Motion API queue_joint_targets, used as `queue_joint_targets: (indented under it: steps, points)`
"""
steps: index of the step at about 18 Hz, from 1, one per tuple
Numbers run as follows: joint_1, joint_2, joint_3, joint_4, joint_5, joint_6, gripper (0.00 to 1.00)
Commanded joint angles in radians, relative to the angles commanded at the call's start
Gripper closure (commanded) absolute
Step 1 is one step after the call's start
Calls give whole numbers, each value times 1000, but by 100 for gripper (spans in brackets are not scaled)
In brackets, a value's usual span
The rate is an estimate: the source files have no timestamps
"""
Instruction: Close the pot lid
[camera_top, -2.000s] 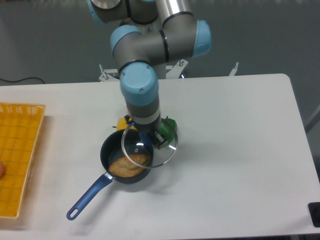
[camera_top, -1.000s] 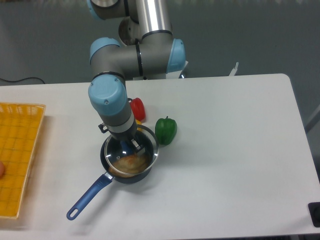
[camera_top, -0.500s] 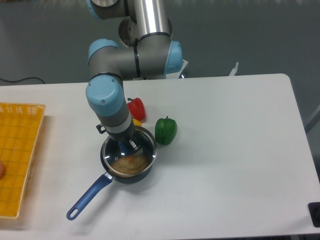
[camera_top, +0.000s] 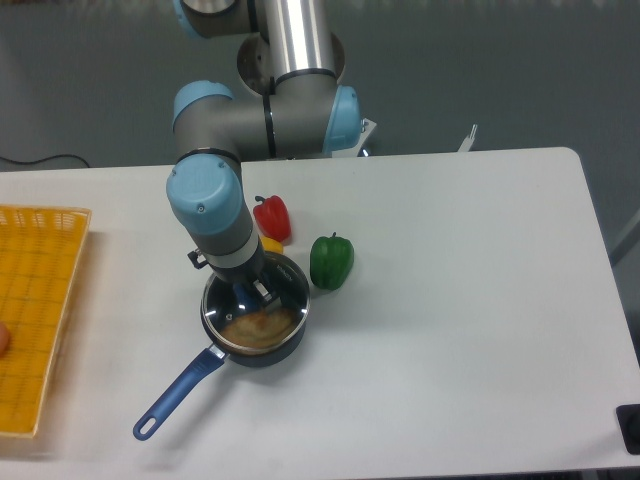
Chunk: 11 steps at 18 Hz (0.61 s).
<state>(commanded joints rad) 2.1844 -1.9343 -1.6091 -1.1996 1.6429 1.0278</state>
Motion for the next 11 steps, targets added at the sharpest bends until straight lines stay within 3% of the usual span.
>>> queue_joint_targets:
  steps: [11]
  points:
    - [-2,-8,0,2,0,-2,40]
